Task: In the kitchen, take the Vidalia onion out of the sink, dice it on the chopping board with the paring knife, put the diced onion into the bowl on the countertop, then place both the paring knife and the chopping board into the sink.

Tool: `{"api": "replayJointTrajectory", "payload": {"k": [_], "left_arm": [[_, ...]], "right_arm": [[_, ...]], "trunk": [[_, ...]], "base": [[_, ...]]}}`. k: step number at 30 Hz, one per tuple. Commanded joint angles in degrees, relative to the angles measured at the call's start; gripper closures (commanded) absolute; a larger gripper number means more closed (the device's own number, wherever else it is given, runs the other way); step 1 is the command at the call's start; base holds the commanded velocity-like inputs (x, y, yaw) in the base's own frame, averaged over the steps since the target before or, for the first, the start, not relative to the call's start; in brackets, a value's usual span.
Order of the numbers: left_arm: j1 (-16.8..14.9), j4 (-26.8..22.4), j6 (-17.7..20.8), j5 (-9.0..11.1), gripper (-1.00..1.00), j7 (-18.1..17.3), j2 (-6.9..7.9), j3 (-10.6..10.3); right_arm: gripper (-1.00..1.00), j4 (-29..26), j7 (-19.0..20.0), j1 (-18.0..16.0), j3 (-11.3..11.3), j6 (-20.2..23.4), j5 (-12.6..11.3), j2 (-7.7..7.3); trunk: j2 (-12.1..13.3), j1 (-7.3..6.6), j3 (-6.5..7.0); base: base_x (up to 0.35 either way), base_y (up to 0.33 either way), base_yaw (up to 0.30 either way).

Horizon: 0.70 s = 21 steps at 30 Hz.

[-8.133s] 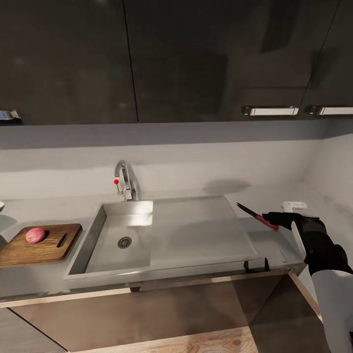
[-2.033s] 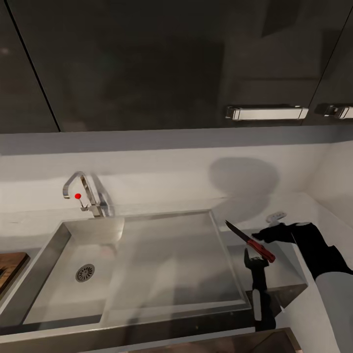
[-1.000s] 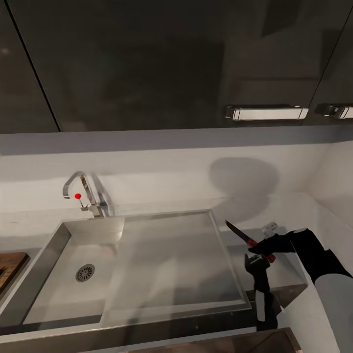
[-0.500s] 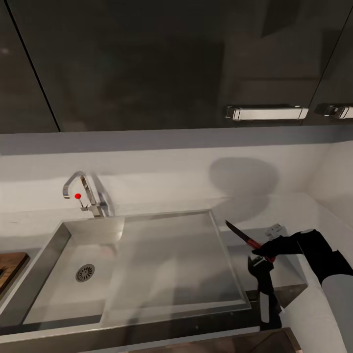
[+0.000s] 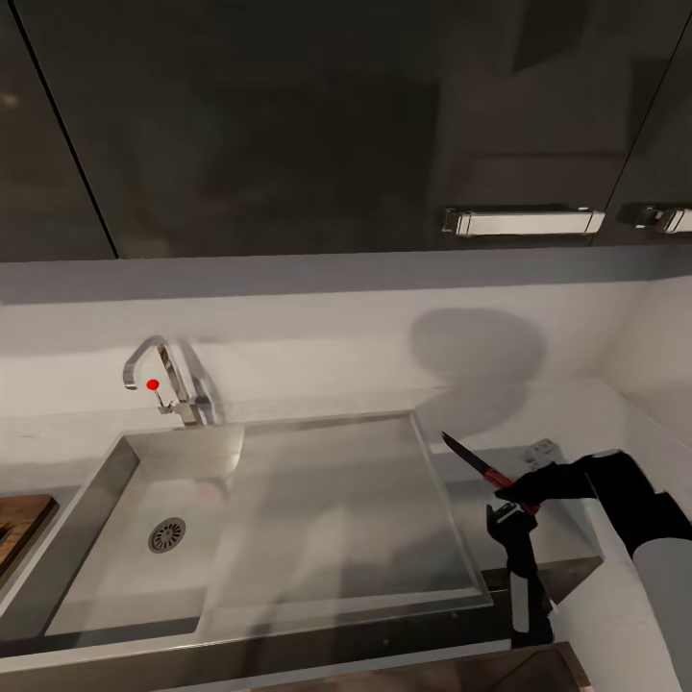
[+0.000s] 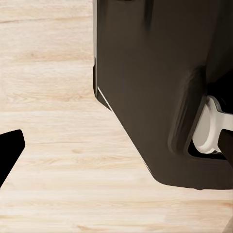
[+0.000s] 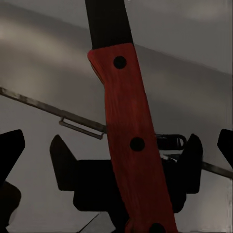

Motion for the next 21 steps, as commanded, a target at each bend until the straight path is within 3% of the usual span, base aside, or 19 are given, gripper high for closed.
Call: {"api": "replayJointTrajectory", "payload": {"k": [1,7,21], "left_arm": [[-0.1,0.1,0.1,0.6,-1.0,0.0,-0.01,-0.5],[-0.1,0.1,0.1,0.6,-1.0,0.0,-0.01,-0.5],[-0.1,0.1,0.1,0.6,-1.0,0.0,-0.01,-0.5]], "right_arm": [[-1.0,-0.1,0.4,0.0,-1.2,0.3,0.4,-0.11],[-1.0,0.0,0.4,0.0,-7.9,0.3,0.5,-0.73],[-1.0,1.0,0.2,0.0,-8.8,0.1,0.6,-0.35]], "trunk": [[-0.1,0.03,-0.11],[-0.1,0.03,-0.13],[-0.1,0.03,-0.54]], "base": [[0.0,0.0,0.0],[0.0,0.0,0.0],[0.0,0.0,0.0]]}}
